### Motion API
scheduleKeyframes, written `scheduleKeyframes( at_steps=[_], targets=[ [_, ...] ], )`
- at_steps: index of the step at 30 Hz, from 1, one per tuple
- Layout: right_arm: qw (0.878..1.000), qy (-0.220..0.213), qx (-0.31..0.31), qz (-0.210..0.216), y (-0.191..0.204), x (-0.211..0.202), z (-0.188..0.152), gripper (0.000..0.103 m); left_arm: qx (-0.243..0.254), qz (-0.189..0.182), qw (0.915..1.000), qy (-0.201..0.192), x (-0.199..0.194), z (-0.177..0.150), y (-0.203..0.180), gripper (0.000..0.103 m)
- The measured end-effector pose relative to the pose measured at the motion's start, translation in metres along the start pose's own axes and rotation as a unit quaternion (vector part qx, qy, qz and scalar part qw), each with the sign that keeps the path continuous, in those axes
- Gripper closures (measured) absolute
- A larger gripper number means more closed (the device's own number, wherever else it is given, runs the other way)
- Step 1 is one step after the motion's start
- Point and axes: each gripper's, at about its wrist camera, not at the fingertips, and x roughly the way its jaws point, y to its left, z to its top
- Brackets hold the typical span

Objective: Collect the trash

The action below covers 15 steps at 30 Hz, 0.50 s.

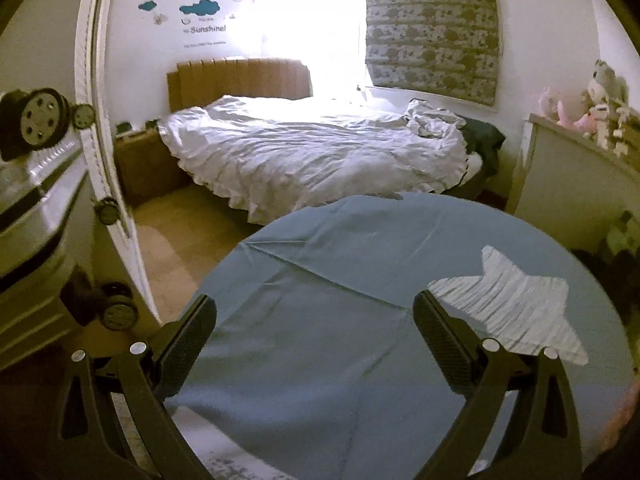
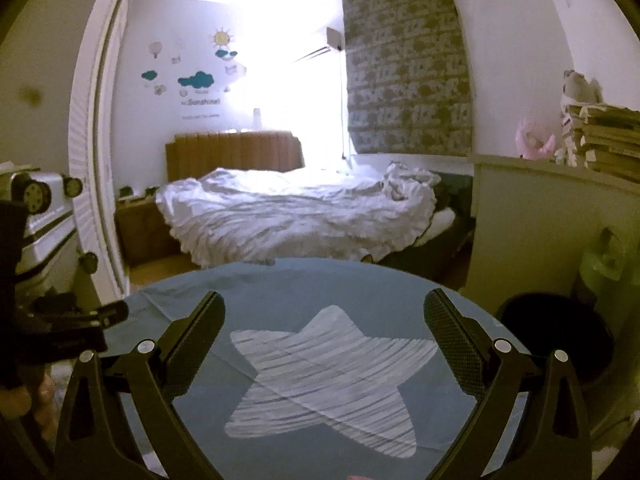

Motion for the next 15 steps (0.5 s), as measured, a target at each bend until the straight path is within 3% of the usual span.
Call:
scheduleKeyframes(
  at_steps=[15],
  targets=[
    [1.000,-0.017,0.013,0.008,-0.009,-0.014,0.002,0.005,0.001,0.010,0.9999,-0.011,-0.008,-0.005,0.005,0.005]
  ],
)
